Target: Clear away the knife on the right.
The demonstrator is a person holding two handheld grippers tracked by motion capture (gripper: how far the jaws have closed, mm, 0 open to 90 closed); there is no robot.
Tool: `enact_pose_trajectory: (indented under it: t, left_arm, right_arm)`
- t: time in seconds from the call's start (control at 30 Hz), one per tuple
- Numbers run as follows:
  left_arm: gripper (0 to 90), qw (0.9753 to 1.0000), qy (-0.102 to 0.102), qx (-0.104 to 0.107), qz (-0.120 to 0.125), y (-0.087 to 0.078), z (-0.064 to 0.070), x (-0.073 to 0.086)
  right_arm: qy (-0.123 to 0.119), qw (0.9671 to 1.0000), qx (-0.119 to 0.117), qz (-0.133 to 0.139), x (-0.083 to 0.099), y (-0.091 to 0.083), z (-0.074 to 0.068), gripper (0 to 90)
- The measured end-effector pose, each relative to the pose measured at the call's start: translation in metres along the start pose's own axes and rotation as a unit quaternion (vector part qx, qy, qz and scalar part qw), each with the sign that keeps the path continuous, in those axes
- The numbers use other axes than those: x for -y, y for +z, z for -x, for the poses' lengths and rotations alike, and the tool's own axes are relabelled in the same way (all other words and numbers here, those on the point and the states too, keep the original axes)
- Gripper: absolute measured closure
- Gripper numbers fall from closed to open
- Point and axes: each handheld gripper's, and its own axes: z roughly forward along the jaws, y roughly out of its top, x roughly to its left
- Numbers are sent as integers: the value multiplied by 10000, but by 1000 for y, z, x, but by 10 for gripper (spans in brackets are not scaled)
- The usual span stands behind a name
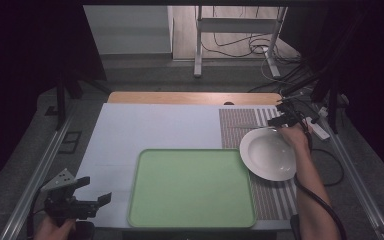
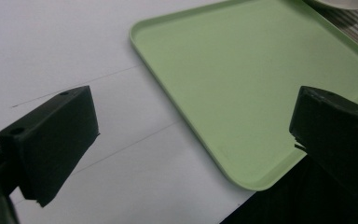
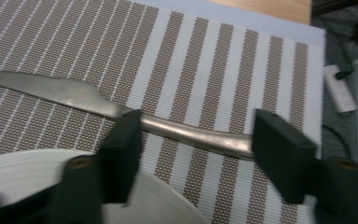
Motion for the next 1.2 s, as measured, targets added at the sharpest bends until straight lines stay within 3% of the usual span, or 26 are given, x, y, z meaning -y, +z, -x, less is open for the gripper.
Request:
enact_pose_trajectory:
  t: [0.03,0.07,0.1,0.13,0.23,0.3,0.37,0.53,0.67,0.83,0.93,1.07,1.2]
  left_arm:
    - [10,10000,1,0,-7,0,0,0]
    - [10,10000,8,-1,-15,0,0,0]
    - [10,10000,14,-3,-19,0,0,0]
    - [10,10000,22,-13,-24,0,1,0]
    - [10,10000,24,-12,-26,0,1,0]
    - [10,10000,20,-4,-26,0,0,0]
    - [10,10000,14,-1,-20,0,0,0]
    - [10,10000,28,-8,-30,0,0,0]
    - [10,10000,36,-24,-30,0,1,0]
    - [10,10000,54,-41,-30,0,2,1]
    - [10,10000,69,-45,-50,0,2,0]
    - [11,9999,85,-53,-50,0,2,0]
    - [10,9999,91,-51,-58,1,2,0]
  right_arm:
    - [0,10000,0,0,0,0,0,534]
    - [-23,10000,-69,-39,-1,1,2,598]
    - [-128,9998,-115,-88,-3,4,4,768]
    - [-157,9997,-159,-121,-4,6,5,821]
    - [-223,9994,-135,-224,-6,10,7,900]
    - [-228,9991,29,-347,-7,16,8,900]
    - [-182,9992,-11,-364,-7,23,10,900]
    - [-329,9982,188,-471,-7,37,16,900]
    - [-360,9973,230,-602,-5,37,19,900]
    - [-261,9961,-25,-838,3,29,26,900]
    - [-442,9925,-205,-1125,11,20,28,900]
    - [-429,9901,-351,-1288,16,15,29,900]
    - [-333,9899,-387,-1320,19,13,34,900]
